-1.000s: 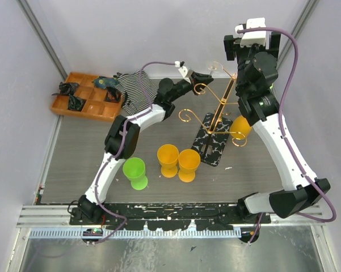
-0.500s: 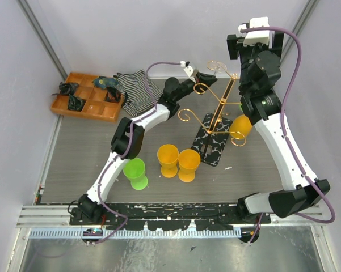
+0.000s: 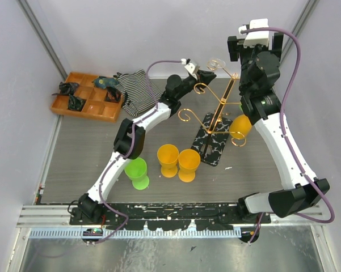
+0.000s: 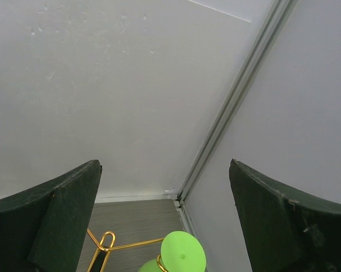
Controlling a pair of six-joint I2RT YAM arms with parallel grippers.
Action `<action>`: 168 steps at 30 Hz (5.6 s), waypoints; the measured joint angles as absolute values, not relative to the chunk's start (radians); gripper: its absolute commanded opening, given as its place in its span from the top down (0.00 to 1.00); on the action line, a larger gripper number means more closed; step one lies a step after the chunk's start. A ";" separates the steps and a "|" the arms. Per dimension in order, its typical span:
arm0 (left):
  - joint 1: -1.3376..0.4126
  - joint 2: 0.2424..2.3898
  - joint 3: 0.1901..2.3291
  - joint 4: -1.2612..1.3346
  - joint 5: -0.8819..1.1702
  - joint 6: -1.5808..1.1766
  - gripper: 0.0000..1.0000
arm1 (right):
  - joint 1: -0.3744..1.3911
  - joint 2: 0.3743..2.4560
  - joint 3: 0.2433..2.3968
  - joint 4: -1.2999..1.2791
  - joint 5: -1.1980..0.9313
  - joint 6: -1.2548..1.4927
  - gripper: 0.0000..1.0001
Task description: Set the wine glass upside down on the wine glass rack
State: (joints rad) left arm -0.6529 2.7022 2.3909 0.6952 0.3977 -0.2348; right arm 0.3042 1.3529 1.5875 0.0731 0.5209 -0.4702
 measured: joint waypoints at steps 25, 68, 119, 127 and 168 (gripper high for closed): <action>-0.629 2.566 2.108 0.846 0.337 -0.210 1.00 | 0.297 1.340 1.552 0.059 0.514 -0.458 0.00; -0.550 2.094 1.428 0.929 0.380 -0.123 0.42 | 0.290 1.333 1.567 -0.117 0.339 -0.304 0.00; -0.078 1.171 1.394 -0.942 -0.005 -0.218 0.00 | 1.052 1.618 1.587 -0.824 0.173 -0.315 0.28; -0.068 1.164 1.394 -0.952 0.011 -0.223 0.00 | 1.051 1.655 1.587 -0.852 0.253 -0.402 0.39; -0.015 1.262 1.459 -0.900 0.199 -0.379 0.05 | 1.021 1.772 1.825 -0.889 0.337 -0.465 0.99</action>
